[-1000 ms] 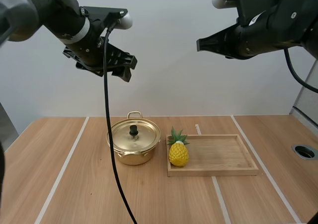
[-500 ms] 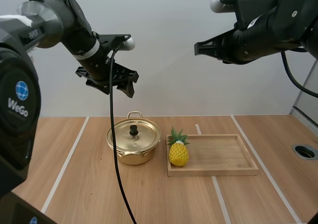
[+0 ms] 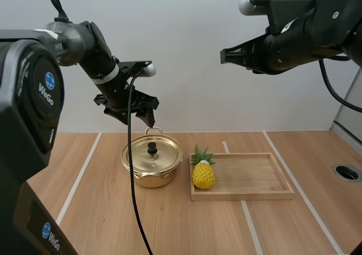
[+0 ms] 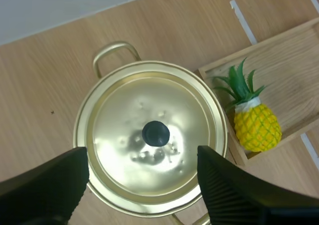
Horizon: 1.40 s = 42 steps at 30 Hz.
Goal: Open the pot, put the pineapple inside, and close it
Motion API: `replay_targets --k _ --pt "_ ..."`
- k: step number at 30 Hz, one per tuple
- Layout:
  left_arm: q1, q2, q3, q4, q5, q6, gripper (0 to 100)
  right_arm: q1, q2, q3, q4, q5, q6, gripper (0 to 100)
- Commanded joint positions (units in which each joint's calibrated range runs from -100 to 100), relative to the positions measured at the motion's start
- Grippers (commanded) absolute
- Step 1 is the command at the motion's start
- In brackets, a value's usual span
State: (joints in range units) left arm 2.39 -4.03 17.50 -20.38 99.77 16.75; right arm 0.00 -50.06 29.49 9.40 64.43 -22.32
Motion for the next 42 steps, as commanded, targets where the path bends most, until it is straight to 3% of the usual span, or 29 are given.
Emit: replay_targets --k 1,6,10,18,42 --pt "-1.23 1.1 2.2 -0.2 0.2 0.6 100 -0.2 -0.2 -0.7 0.2 0.0 -0.4 0" --pt "-3.59 2.9 4.8 -0.2 -2.6 0.7 100 -0.2 -0.2 -0.7 0.2 0.7 -0.4 0" --pt "-4.45 3.8 5.0 -0.2 -5.0 0.6 100 -0.2 -0.2 -0.7 -0.5 1.0 -0.4 0" --pt "-4.45 4.5 5.0 3.1 -11.1 0.6 100 -0.2 -0.2 -0.7 -1.5 1.0 -0.4 0" --pt "-4.45 9.3 5.0 3.0 -18.7 0.9 100 -0.2 -0.2 -0.7 -1.5 2.9 -0.4 0"
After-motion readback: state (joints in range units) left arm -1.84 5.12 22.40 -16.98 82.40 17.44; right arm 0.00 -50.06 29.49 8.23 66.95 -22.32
